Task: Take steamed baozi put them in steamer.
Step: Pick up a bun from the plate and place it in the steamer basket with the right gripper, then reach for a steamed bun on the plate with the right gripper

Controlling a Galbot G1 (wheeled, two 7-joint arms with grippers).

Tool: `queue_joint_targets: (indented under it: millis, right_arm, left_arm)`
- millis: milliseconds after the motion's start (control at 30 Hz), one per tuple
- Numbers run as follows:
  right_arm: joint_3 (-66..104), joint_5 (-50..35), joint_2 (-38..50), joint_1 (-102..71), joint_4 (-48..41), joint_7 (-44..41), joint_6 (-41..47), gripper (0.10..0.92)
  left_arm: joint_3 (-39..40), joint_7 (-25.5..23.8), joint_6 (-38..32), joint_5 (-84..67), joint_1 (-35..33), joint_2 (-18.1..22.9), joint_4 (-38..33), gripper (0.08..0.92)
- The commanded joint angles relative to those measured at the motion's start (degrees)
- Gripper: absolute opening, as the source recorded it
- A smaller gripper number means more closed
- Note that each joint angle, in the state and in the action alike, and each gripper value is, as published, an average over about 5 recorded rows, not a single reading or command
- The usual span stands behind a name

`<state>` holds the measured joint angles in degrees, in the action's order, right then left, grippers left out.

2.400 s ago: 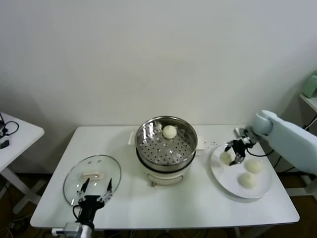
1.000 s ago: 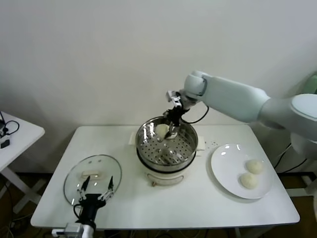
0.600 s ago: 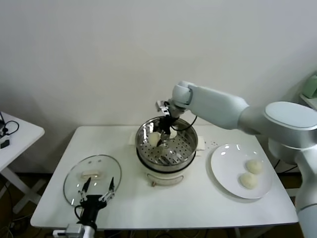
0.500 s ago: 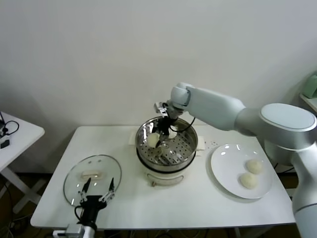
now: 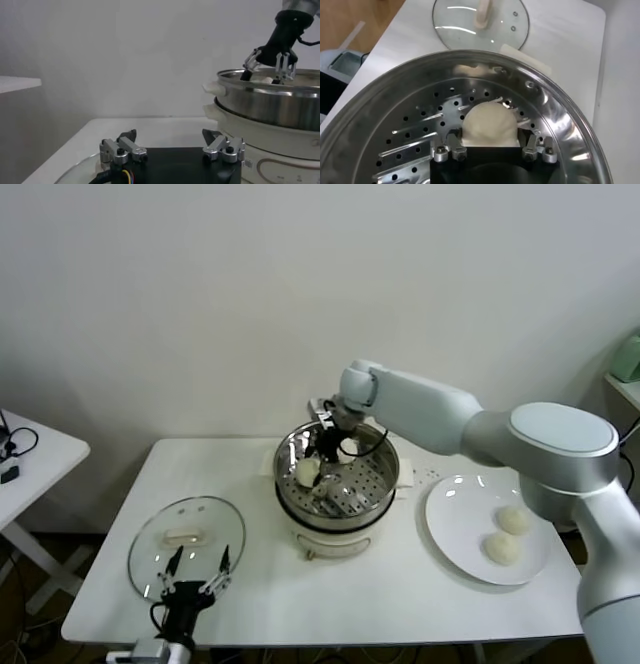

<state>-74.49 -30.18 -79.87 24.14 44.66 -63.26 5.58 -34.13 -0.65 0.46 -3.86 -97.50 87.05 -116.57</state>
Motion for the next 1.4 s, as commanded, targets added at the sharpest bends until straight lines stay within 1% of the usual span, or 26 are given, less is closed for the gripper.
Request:
queue_joint_targets:
  millis: [33,133,267,367,567,800,900,967,1133,1233,1400]
  right_arm:
    - [0.0,0.6,-0.4,-0.3,-0.5,0.1,-0.5,0.790]
    - [0.0,0.6,-0.1,0.0,-0.3,-0.2,-0.8,0.818]
    - [-0.1,0.2,1.2,1.3,1.2,-0.8,-1.0,0.822]
    - [-1.0,-0.9,3.8,3.6,4.2,-1.7,-1.0,0.823]
    - [-5.1,-4.6,14.1,13.8,14.7,-4.0,-1.9,0.823]
    - [-8.5,-3.9,26.8,21.8,22.8,-6.3,-4.3,0.823]
    - [-8.6,-1.1,32.3,22.0,25.2,-7.6,-5.1,0.823]
    - [-7.9,2.3,36.4,20.7,26.6,-8.4,-5.7,0.823]
    - [-0.6,12.8,45.3,10.3,28.3,-9.0,-7.6,0.823]
    - [6.3,19.2,48.9,1.8,28.5,-9.3,-9.2,0.823]
    - [15.9,25.4,51.4,-10.1,27.5,-9.7,-11.0,0.823]
  left_arm:
    - [-0.1,0.0,0.0,0.0,0.0,0.1,-0.1,0.823]
    - [-0.1,0.0,-0.1,0.0,0.0,0.1,0.0,0.823]
    - [-0.1,0.1,-0.1,0.0,0.0,0.1,0.0,0.823]
    - [-0.1,0.1,-0.1,0.0,-0.1,0.1,0.0,0.823]
    - [0.0,0.1,0.0,-0.1,0.1,0.0,0.0,0.823]
    - [0.7,1.1,0.2,0.1,0.5,-0.2,-0.2,0.823]
    - [0.7,1.3,0.2,0.2,0.5,-0.3,-0.1,0.823]
    - [0.7,1.3,0.1,0.3,0.5,-0.3,0.0,0.823]
    - [0.5,1.3,0.2,0.8,0.3,-0.3,-0.2,0.823]
    - [0.2,1.3,0.2,0.8,0.0,-0.3,-0.4,0.823]
    - [-0.2,1.4,0.1,1.0,-1.0,-0.4,-0.6,0.823]
